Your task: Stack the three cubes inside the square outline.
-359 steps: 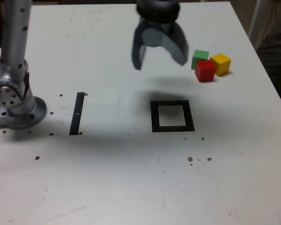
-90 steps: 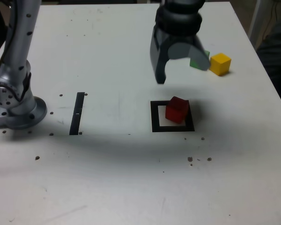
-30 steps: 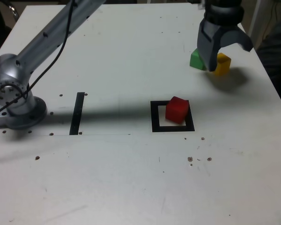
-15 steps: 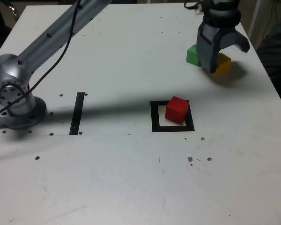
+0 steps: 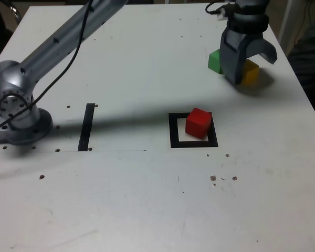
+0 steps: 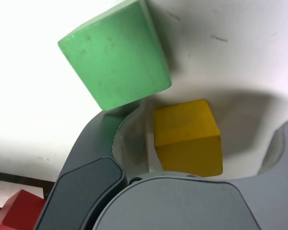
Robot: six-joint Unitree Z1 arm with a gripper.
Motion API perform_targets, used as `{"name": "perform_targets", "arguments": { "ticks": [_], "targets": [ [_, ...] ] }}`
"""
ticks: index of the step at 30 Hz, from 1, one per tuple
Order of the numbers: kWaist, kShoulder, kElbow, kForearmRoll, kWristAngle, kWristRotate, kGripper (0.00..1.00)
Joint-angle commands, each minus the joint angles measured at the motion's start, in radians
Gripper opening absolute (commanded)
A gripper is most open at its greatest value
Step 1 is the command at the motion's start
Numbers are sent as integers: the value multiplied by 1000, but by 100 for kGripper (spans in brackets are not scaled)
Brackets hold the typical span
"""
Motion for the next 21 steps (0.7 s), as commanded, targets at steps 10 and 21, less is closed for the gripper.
{"name": "perform_targets", "arguments": {
  "ticks": [10, 21],
  "targets": [
    [1, 3, 9, -4, -1, -21, 30],
    [-4, 1, 12, -3, -5, -21, 27]
  ]
}}
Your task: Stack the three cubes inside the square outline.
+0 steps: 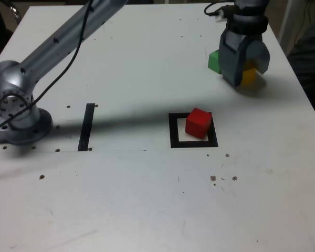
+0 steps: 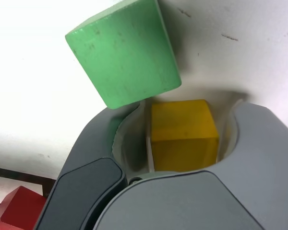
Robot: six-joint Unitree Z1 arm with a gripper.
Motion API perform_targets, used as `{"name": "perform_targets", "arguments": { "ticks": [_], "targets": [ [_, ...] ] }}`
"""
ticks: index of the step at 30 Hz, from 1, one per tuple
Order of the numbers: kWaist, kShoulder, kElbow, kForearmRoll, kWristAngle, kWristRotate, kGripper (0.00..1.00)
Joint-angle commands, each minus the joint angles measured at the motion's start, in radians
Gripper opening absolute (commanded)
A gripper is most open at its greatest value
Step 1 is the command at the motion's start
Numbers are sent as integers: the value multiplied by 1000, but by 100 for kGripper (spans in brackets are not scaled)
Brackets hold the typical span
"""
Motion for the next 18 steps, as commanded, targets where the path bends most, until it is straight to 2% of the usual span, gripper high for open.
{"name": "perform_targets", "arguments": {
  "ticks": [1, 11, 18],
  "targets": [
    [-3, 1, 2, -1, -2, -1, 27],
    [-11, -26, 32, -3, -1, -1, 27],
    [-37, -87, 100, -9, 1, 4, 27]
  ]
}}
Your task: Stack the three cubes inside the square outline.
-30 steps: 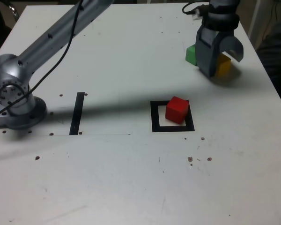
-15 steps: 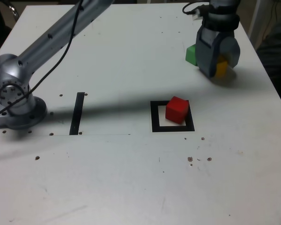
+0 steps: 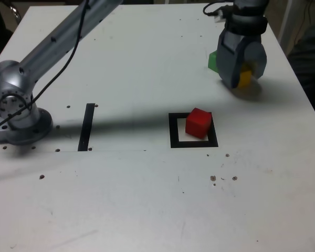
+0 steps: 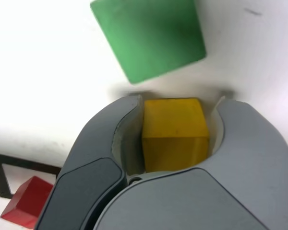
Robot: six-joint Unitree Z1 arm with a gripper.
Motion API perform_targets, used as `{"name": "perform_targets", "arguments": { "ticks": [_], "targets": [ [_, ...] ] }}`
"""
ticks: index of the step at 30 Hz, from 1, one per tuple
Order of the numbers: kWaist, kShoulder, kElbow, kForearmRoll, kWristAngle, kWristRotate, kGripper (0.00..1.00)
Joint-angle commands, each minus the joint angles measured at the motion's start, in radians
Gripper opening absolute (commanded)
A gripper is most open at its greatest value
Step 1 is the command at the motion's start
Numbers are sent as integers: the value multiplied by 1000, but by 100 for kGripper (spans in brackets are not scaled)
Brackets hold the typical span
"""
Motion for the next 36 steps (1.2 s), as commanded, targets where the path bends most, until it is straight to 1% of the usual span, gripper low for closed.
{"name": "perform_targets", "arguments": {
  "ticks": [1, 7, 17, 23, 29, 32, 36],
  "targets": [
    [-18, -43, 26, -2, 1, 6, 27],
    [-68, -115, 106, -3, -1, 35, 27],
    [-157, -259, 300, -6, -38, 85, 27],
    [-210, -355, 408, -6, -49, 123, 27],
    [-260, -408, 478, -6, -63, 167, 27],
    [-287, -423, 499, -6, -59, 192, 27],
    [-317, -436, 516, -6, -42, 227, 27]
  ]
}}
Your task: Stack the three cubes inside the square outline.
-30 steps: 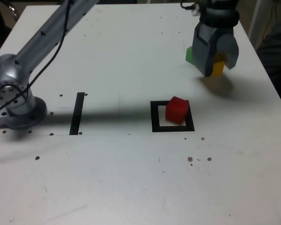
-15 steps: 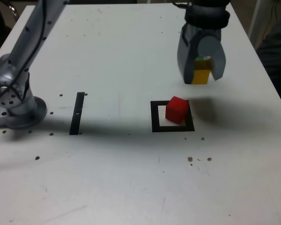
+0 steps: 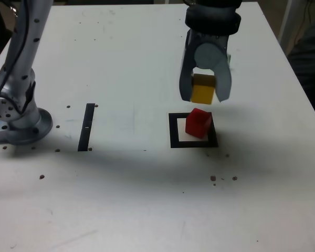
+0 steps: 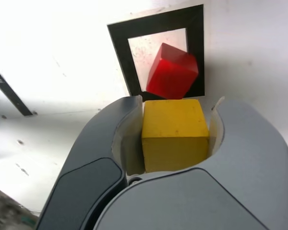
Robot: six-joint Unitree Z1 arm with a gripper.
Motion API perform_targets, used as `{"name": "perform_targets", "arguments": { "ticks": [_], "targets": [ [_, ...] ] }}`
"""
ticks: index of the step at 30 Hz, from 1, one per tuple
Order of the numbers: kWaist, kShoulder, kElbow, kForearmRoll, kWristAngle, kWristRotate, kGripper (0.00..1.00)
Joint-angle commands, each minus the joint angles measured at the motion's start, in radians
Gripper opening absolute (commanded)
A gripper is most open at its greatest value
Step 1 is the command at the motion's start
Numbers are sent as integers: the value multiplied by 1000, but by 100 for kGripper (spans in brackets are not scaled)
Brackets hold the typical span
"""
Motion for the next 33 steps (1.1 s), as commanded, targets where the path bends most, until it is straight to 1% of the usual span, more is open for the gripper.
{"name": "perform_targets", "arguments": {
  "ticks": [1, 6, 14, 19, 33],
  "targets": [
    [-13, -12, 6, -2, 12, 19, 27],
    [-22, -11, 25, -14, 35, 67, 27],
    [-22, 1, 74, -65, 55, 105, 27],
    [-22, 11, 95, -97, 53, 105, 27],
    [-12, 39, 117, -132, 42, 105, 27]
  ]
}}
